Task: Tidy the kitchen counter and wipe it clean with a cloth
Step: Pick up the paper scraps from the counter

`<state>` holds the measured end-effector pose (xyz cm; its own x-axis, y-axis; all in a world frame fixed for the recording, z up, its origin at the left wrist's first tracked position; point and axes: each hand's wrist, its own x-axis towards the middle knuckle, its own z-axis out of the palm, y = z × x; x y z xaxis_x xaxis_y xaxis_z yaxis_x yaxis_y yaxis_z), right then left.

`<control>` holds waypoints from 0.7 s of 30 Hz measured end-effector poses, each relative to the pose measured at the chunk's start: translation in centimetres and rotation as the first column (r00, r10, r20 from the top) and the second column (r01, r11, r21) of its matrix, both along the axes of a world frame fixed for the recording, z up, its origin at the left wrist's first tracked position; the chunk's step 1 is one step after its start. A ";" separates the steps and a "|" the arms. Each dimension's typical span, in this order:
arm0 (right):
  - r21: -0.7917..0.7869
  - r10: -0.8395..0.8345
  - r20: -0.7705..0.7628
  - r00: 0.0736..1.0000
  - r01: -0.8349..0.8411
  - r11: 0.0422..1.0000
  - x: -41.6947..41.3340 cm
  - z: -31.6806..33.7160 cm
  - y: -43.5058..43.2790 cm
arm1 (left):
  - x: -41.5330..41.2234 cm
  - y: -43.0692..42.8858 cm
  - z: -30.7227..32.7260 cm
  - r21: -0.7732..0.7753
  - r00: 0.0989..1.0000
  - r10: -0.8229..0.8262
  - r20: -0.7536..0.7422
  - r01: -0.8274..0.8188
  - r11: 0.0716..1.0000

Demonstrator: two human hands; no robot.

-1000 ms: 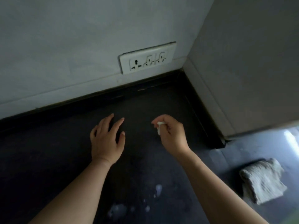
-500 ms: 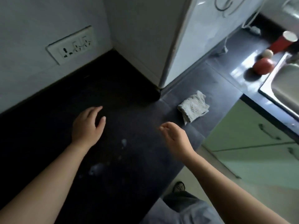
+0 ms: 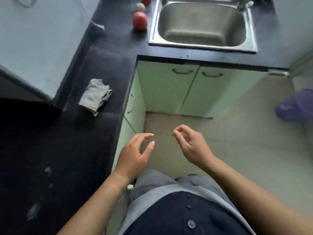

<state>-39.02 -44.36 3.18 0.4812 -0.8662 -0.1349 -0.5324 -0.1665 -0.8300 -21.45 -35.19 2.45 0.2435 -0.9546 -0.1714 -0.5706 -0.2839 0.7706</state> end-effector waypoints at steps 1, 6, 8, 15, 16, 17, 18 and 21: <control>0.012 -0.051 -0.009 0.999 0.052 0.999 -3.2 0.0 -0.2 | -2.6 -1.1 0.1 0.023 0.998 -0.056 -0.020 0.056 0.998; 0.029 -0.327 -0.033 0.944 0.328 0.944 -19.3 0.1 0.1 | -15.2 -6.5 -0.8 0.052 0.942 -0.331 -0.062 0.334 0.941; 0.034 -0.440 -0.050 0.897 0.442 0.897 -25.3 0.3 0.6 | -20.4 -8.7 -1.0 0.051 0.897 -0.437 -0.067 0.441 0.896; 0.093 -0.758 -0.054 0.650 0.759 0.645 -38.7 0.4 3.8 | -36.5 -15.5 0.5 0.044 0.683 -0.726 -0.073 0.730 0.682; 0.107 -0.788 -0.048 0.614 0.787 0.608 -39.9 0.1 4.0 | -38.1 -16.4 0.5 0.050 0.655 -0.753 -0.066 0.755 0.653; 0.118 -0.813 -0.044 0.581 0.811 0.573 -41.0 -0.1 4.0 | -39.6 -17.3 0.5 0.057 0.629 -0.775 -0.061 0.777 0.626; 0.129 -0.834 -0.045 0.549 0.832 0.540 -42.0 -0.2 3.9 | -40.9 -18.2 0.3 0.063 0.605 -0.794 -0.059 0.796 0.601; 0.160 -0.879 -0.041 0.476 0.871 0.464 -45.0 -0.5 2.5 | -44.8 -20.9 -0.1 0.099 0.552 -0.832 -0.055 0.832 0.546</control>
<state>-83.99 -41.87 2.71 -0.5091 -0.8097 -0.2917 -0.2976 0.4837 -0.8231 -66.25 -56.08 2.35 -0.6509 -0.7064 -0.2781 -0.5916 0.2425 0.7689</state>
